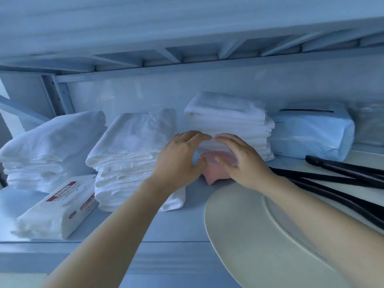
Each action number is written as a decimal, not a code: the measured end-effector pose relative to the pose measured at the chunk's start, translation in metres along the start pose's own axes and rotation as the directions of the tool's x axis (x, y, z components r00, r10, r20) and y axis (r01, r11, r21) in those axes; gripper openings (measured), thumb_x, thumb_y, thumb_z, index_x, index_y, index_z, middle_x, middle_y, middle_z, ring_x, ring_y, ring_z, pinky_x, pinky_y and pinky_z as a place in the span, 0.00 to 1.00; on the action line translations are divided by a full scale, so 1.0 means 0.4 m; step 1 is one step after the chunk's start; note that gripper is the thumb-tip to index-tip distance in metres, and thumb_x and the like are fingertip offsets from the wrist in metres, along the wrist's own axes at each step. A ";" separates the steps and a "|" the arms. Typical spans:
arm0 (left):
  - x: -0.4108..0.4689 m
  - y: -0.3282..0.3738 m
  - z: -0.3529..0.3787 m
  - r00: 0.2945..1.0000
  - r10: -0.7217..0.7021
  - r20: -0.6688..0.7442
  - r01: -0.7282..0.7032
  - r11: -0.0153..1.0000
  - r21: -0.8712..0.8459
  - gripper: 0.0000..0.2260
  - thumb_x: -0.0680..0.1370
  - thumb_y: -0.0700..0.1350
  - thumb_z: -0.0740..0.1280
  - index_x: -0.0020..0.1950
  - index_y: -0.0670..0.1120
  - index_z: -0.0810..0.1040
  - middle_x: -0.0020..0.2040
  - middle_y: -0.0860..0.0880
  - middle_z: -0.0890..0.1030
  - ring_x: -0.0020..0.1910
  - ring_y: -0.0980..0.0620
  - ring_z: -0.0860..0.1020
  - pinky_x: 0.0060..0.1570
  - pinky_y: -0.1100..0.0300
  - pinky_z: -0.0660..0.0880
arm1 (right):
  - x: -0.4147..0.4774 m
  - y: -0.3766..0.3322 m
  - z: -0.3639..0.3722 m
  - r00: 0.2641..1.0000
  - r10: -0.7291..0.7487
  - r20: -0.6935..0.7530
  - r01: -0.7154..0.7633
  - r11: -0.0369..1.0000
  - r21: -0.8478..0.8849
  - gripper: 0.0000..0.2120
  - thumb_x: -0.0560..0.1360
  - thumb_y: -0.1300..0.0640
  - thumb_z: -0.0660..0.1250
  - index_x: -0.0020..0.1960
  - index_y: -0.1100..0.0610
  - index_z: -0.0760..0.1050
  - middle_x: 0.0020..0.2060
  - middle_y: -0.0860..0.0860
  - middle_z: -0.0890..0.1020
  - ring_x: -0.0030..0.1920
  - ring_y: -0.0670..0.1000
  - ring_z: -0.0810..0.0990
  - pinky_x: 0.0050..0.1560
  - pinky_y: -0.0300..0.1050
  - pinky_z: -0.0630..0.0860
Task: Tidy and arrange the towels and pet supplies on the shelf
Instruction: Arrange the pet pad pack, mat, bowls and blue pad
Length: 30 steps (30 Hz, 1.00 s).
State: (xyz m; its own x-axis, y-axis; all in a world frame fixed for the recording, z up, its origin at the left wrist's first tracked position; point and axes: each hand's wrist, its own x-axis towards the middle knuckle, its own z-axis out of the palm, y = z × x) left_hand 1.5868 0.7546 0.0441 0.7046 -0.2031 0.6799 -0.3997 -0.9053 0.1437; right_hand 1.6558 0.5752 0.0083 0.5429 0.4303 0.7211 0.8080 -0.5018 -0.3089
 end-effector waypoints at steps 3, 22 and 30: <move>0.026 0.039 0.066 0.999 -0.014 0.041 0.015 0.999 -0.028 0.21 0.71 0.45 0.65 0.65 0.53 0.72 0.62 0.55 0.74 0.59 0.52 0.72 0.49 0.57 0.74 | -0.021 0.055 -0.028 0.999 0.022 0.045 -0.020 0.999 -0.039 0.22 0.75 0.57 0.66 0.68 0.58 0.68 0.66 0.49 0.70 0.67 0.47 0.68 0.66 0.39 0.65; 0.003 0.016 0.304 0.982 -0.096 0.165 0.086 0.994 0.070 0.25 0.66 0.51 0.59 0.63 0.50 0.73 0.60 0.48 0.75 0.57 0.46 0.74 0.55 0.57 0.73 | -0.075 0.211 0.024 0.966 0.037 0.256 -0.029 0.999 -0.035 0.23 0.71 0.55 0.72 0.64 0.58 0.72 0.61 0.52 0.74 0.62 0.52 0.71 0.60 0.46 0.69; -0.001 0.005 0.285 0.982 -0.164 0.089 0.162 0.986 0.031 0.22 0.64 0.41 0.68 0.58 0.46 0.77 0.57 0.48 0.77 0.55 0.46 0.76 0.52 0.55 0.75 | -0.069 0.212 0.023 0.977 0.080 0.199 -0.068 0.995 -0.067 0.18 0.71 0.57 0.71 0.60 0.57 0.75 0.58 0.51 0.76 0.59 0.52 0.73 0.56 0.45 0.70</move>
State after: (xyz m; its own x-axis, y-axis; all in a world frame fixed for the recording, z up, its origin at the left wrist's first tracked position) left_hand 1.6524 0.7102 -0.0380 0.8101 -0.0838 0.5803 -0.2617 -0.9373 0.2300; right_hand 1.7113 0.5277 -0.0436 0.6404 0.5293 0.5565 0.7522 -0.5787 -0.3151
